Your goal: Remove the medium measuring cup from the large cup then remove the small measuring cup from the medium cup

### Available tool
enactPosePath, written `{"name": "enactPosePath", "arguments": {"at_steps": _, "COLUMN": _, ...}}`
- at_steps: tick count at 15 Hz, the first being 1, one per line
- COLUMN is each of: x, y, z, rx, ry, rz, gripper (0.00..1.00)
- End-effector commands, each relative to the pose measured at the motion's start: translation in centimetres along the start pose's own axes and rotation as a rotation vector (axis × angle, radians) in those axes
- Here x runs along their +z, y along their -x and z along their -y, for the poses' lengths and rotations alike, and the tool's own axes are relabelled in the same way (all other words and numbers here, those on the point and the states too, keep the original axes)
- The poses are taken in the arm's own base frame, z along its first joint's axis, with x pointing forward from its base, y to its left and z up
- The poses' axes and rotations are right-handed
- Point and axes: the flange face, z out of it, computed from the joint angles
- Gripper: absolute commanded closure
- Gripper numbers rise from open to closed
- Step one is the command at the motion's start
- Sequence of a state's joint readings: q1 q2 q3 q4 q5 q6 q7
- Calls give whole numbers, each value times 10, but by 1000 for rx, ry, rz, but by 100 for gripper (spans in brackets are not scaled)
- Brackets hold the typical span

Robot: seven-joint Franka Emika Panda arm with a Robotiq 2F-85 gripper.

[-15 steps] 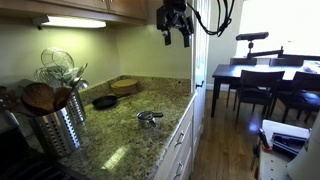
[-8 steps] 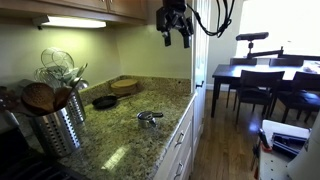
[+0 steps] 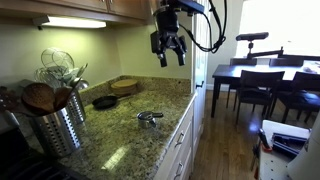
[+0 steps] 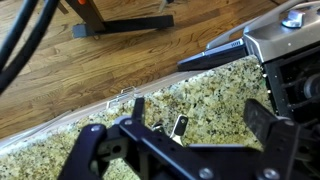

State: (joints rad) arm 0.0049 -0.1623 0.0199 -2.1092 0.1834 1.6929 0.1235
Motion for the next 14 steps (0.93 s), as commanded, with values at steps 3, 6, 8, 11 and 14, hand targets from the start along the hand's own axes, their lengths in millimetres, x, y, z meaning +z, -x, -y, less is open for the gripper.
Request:
{"name": "enactPosePath", "arguments": {"at_steps": 3, "x": 51, "y": -21, "z": 16, "rx": -73, "ry": 70, "rz": 31, "gripper": 0}}
{"name": "enactPosePath", "arguments": {"at_steps": 6, "x": 68, "y": -28, "z": 17, "rx": -113, "ry": 127, "rz": 50, "gripper": 0}}
{"name": "enactPosePath", "arguments": {"at_steps": 8, "x": 74, "y": -33, "z": 17, "rx": -140, "ry": 153, "rz": 47, "gripper": 0}}
{"name": "enactPosePath", "arguments": {"at_steps": 11, "x": 82, "y": -45, "z": 20, "rx": -173, "ry": 164, "rz": 18, "gripper": 0}}
{"name": "enactPosePath", "arguments": {"at_steps": 14, "x": 91, "y": -66, "z": 20, "rx": -186, "ry": 145, "rz": -21, "gripper": 0}}
